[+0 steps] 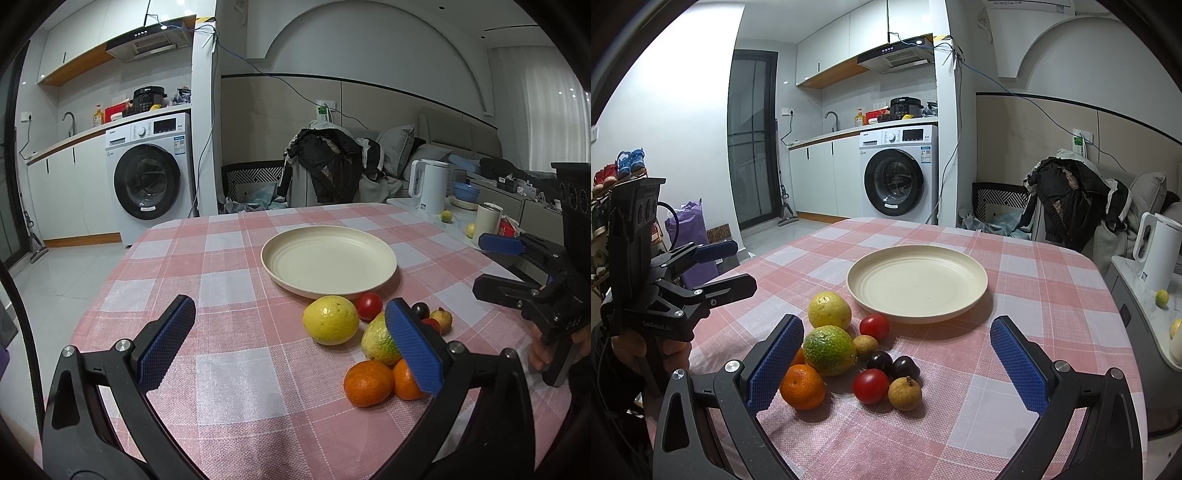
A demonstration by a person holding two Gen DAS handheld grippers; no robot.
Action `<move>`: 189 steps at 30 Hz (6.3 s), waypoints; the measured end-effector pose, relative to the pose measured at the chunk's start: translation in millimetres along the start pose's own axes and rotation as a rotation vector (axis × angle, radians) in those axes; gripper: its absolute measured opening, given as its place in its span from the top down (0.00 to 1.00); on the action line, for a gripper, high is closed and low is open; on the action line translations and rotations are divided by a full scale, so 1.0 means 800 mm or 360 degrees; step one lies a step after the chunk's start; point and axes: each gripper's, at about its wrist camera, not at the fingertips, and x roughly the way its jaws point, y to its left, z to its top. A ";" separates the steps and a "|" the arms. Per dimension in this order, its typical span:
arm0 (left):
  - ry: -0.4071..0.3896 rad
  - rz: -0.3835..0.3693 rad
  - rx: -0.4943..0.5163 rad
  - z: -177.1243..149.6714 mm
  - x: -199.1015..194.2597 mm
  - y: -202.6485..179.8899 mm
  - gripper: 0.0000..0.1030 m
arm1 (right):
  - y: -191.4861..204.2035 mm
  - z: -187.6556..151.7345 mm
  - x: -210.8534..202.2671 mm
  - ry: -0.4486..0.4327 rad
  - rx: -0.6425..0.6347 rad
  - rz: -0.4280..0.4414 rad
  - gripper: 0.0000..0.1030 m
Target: Organize fruits
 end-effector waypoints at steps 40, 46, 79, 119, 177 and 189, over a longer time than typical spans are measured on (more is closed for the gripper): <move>0.0627 -0.0171 0.0152 -0.034 0.069 -0.022 0.00 | -0.034 -0.035 0.056 0.0752 0.0028 -0.0124 0.12; 0.0704 -0.0164 0.0116 -0.037 0.086 -0.017 0.01 | -0.025 -0.041 0.069 0.0805 0.0007 -0.0091 0.28; 0.0635 -0.0501 -0.0004 -0.035 0.071 -0.019 0.67 | -0.017 -0.031 0.068 0.0723 0.0008 -0.0021 0.73; 0.0238 -0.0243 -0.0078 0.068 0.103 -0.016 0.67 | -0.022 0.047 0.062 0.0311 0.0207 0.0039 0.73; 0.0264 -0.0097 -0.0001 0.034 0.087 -0.007 0.01 | -0.049 0.025 0.086 0.0447 0.0260 -0.0137 0.00; 0.0269 -0.0121 0.0003 0.022 0.032 -0.021 0.01 | -0.027 0.014 0.058 0.0520 0.0195 -0.0101 0.00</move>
